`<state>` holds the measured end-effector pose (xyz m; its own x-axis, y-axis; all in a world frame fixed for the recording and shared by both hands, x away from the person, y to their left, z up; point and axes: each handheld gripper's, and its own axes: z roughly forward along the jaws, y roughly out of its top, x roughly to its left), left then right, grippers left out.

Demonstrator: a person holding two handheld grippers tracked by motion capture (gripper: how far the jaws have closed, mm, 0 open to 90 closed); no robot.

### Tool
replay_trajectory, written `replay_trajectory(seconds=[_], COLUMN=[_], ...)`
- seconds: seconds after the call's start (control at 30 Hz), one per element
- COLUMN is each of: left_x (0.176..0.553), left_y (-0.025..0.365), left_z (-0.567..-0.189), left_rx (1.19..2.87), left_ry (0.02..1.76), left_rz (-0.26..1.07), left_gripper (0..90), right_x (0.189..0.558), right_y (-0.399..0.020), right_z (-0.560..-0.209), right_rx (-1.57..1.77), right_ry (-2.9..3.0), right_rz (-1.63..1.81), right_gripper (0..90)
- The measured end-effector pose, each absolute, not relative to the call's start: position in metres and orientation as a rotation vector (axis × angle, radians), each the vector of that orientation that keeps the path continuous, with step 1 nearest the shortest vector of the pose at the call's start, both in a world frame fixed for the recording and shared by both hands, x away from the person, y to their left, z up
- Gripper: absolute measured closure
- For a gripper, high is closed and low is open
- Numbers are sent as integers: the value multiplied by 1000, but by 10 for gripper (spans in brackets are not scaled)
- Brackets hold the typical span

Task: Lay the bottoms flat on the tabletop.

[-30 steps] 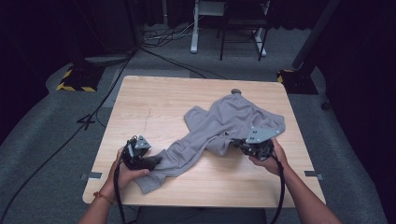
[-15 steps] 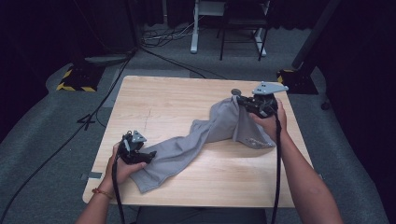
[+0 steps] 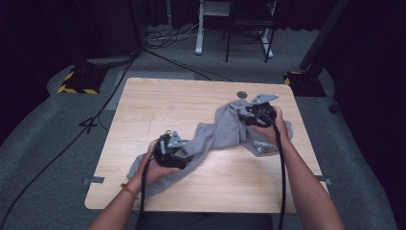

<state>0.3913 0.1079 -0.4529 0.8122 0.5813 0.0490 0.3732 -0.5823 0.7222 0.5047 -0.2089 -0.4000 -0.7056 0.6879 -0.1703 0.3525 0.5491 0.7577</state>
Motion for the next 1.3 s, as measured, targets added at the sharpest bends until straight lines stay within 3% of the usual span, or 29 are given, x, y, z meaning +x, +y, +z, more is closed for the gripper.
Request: replay_trajectory(seconds=[0.23,0.37,0.5,0.53,0.8,0.93,1.1,1.3], left_x=[414,443,460,464,474,475,468,461], left_y=[19,-8,-17,-18,-14,-5,26,69], left_z=[-464,-477,-487,-488,-486,-476,-435,-390], left_rx=[2346,2376,2387,2379,2365,2341,2225,2129], left_ry=[596,687,736,749,745,723,669,665], left_rz=[350,365,380,393,471,430,297,322], left_gripper=[347,361,366,382,838,862,862,859], right_x=[455,451,462,465,473,474,477,484], right_y=[-226,-229,-233,-234,-242,-248,-259,-267], right_z=[-429,-454,-471,-473,-481,-481,-480,-477], right_rx=[746,755,848,863,915,940,987,1015], right_ry=[2489,2515,2506,2501,2460,2424,2386,2370], right_rz=[886,811,822,825,806,773,743,713], right_gripper=[562,578,535,538,594,595,631,784])
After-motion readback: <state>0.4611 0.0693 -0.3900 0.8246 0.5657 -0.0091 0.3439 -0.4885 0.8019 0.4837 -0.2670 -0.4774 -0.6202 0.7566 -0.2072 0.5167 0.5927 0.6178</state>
